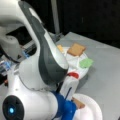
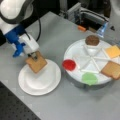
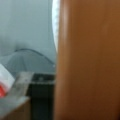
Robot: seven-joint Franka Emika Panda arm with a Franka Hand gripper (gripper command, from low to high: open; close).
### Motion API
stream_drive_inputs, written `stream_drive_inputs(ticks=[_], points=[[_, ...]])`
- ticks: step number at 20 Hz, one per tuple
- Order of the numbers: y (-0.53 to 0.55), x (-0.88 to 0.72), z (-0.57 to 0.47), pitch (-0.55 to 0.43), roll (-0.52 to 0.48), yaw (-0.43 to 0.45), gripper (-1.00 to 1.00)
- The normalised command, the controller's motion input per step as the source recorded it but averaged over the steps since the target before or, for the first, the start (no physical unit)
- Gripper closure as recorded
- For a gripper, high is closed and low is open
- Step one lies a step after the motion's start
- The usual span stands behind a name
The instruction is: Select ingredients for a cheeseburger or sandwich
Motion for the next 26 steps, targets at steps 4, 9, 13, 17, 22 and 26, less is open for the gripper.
stream_drive_inputs(ticks=[4,9,13,17,22,26], points=[[-0.16,0.41,-0.14,-0.069,0.140,0.154,1.00],[-0.15,0.31,-0.09,-0.066,0.104,0.140,1.00],[-0.10,0.23,-0.10,-0.069,0.133,0.147,1.00],[-0.09,0.21,-0.12,-0.081,0.124,0.150,1.00],[-0.10,0.21,-0.07,-0.083,0.109,0.133,1.00],[-0.09,0.21,-0.04,-0.085,0.111,0.109,1.00]])
